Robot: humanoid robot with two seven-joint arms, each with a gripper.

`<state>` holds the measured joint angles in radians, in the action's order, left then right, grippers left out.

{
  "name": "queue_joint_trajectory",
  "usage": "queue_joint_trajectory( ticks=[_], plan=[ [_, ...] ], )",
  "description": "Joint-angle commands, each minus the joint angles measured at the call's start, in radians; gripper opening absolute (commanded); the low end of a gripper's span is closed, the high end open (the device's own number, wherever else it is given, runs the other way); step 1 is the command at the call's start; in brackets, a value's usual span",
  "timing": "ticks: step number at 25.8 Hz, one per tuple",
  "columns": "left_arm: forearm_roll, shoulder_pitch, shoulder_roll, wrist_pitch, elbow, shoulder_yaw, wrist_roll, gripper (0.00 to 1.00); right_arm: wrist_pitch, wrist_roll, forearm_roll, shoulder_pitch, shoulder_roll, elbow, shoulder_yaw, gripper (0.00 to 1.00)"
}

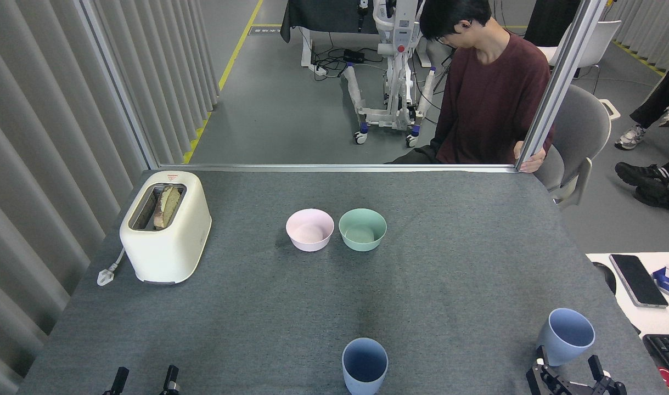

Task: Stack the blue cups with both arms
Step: 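Reach the right gripper to the other blue cup and grasp it, then lift the blue cup with the right gripper and lower it into the first cup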

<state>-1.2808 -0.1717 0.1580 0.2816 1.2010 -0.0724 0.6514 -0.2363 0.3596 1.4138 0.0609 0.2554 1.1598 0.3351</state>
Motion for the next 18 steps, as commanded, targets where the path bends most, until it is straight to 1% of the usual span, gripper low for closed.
queue_joint_trajectory(
  ticks=[1, 3, 7, 10, 11, 12, 13, 14, 15, 16, 18],
  plan=[
    [0.0, -0.003, 0.0, 0.001, 0.0, -0.007, 0.002, 1.0, 0.011, 0.007, 0.001, -0.018, 0.002, -0.023, -0.018, 1.0],
    [0.0, -0.003, 0.0, 0.002, 0.0, -0.007, 0.002, 1.0, 0.012, 0.01, 0.001, -0.055, 0.004, -0.064, -0.018, 1.0],
    [-0.002, 0.0, 0.002, 0.004, -0.001, -0.007, 0.001, 1.0, 0.012, 0.018, 0.001, -0.107, 0.041, -0.135, -0.018, 1.0],
    [-0.008, 0.011, 0.003, 0.002, -0.02, -0.007, 0.002, 1.0, 0.014, 0.018, 0.002, -0.158, 0.05, -0.192, -0.019, 1.0],
    [-0.011, 0.014, 0.005, 0.002, -0.027, -0.007, 0.002, 1.0, 0.012, 0.018, 0.011, -0.165, 0.05, -0.206, -0.019, 0.94],
    [-0.009, 0.014, 0.005, 0.001, -0.032, -0.009, 0.002, 1.0, 0.011, 0.018, 0.023, -0.167, 0.048, -0.212, -0.019, 0.68],
    [-0.009, 0.014, 0.005, 0.001, -0.034, -0.009, 0.002, 1.0, 0.005, 0.018, 0.03, -0.162, 0.044, -0.203, -0.019, 0.52],
    [-0.009, 0.014, 0.005, 0.001, -0.034, -0.009, 0.002, 1.0, 0.002, 0.018, 0.033, -0.156, 0.036, -0.192, -0.021, 0.44],
    [-0.009, 0.015, 0.005, 0.001, -0.034, -0.009, 0.002, 1.0, -0.006, 0.018, 0.031, -0.148, 0.033, -0.166, -0.024, 0.39],
    [-0.009, 0.015, 0.005, 0.001, -0.034, -0.009, 0.002, 1.0, -0.026, 0.019, 0.028, -0.127, 0.03, -0.108, -0.036, 0.39],
    [-0.009, 0.017, 0.006, 0.001, -0.034, -0.009, 0.001, 1.0, -0.095, 0.018, 0.024, -0.053, 0.015, 0.093, -0.076, 0.37]
  ],
)
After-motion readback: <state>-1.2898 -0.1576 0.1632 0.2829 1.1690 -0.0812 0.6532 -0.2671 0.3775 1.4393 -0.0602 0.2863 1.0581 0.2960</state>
